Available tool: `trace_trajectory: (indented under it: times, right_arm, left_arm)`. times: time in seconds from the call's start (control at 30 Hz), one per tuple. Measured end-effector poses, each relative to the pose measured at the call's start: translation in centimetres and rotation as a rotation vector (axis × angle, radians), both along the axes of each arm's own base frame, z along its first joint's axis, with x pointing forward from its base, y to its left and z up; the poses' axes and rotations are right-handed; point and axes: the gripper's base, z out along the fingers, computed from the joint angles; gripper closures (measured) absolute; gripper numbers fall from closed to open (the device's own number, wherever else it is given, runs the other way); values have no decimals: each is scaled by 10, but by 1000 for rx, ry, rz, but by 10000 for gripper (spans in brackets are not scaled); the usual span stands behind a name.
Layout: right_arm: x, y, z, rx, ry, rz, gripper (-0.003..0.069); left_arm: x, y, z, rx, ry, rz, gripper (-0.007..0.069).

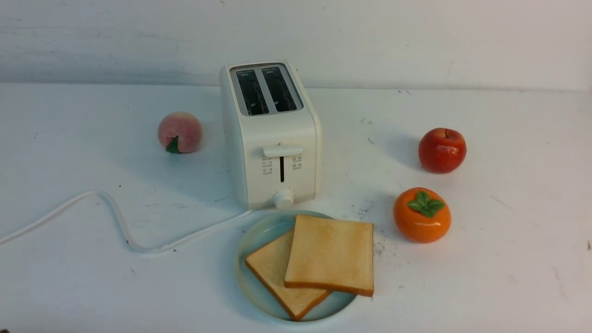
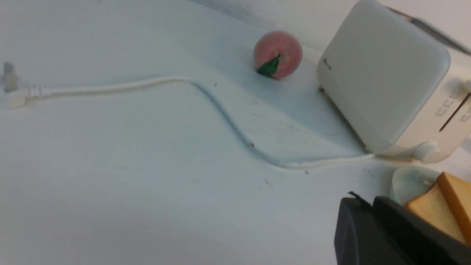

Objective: Take toasted bread from bread machine on white table place on plate.

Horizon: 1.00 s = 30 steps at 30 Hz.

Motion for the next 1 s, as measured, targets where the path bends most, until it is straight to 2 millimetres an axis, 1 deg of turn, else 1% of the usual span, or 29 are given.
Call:
trace_trajectory:
  times: [0.07,0.17,0.53,1.0]
  right_arm:
    - [0,0,0,0,0,0,510]
    - [0,0,0,0,0,0,507]
    - [0,0,0,1,0,0,494]
    - [0,0,0,1,0,0,473]
  left_arm:
    - [-1,0,-6,7,65,1,578]
    - [-2,0,-10,11,104,-3,576]
    - [-3,-3,-11,20,109,-61,568]
    - [-3,-3,-11,19,109,-62,553]
